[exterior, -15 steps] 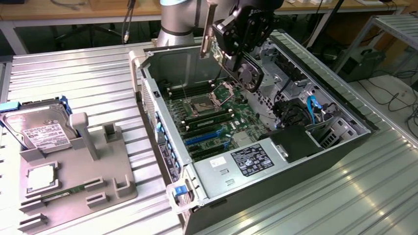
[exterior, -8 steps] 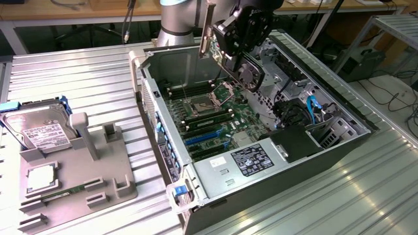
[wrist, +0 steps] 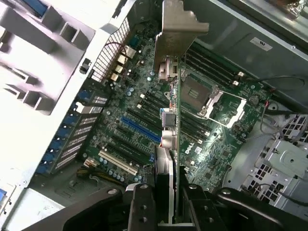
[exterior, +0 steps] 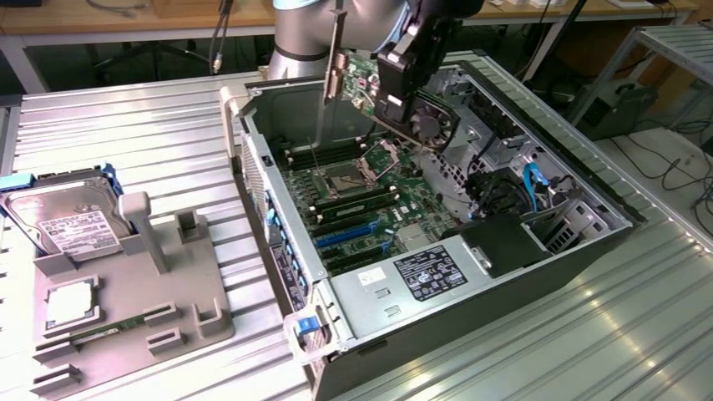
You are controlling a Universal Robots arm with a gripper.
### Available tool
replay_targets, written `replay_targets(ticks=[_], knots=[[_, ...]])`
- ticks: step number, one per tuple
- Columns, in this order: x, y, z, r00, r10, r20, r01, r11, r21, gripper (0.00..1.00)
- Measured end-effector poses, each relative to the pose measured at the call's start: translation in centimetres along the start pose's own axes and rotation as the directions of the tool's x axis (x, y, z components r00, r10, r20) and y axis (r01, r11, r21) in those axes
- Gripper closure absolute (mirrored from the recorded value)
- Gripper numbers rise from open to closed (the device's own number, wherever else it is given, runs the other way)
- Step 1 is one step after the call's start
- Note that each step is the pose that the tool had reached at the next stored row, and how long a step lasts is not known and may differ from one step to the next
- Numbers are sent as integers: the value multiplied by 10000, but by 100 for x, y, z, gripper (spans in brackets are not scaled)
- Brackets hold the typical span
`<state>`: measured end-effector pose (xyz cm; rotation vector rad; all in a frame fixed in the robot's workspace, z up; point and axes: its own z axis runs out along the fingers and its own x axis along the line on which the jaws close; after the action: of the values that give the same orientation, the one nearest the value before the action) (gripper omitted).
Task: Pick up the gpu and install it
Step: 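Insert the gpu into the slot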
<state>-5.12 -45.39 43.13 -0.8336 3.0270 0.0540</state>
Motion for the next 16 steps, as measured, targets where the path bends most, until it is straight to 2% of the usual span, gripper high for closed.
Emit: replay_targets(ticks=[1, 2, 3, 16], knots=[[0, 0, 0, 9983, -578, -15, 578, 9983, -12, 73], [0, 0, 0, 9938, -1111, -31, 1111, 9938, -21, 73], [1, -1, 0, 9843, -1763, -52, 1763, 9843, -31, 73], [2, -3, 0, 9560, -2932, -87, 2931, 9561, -52, 73]])
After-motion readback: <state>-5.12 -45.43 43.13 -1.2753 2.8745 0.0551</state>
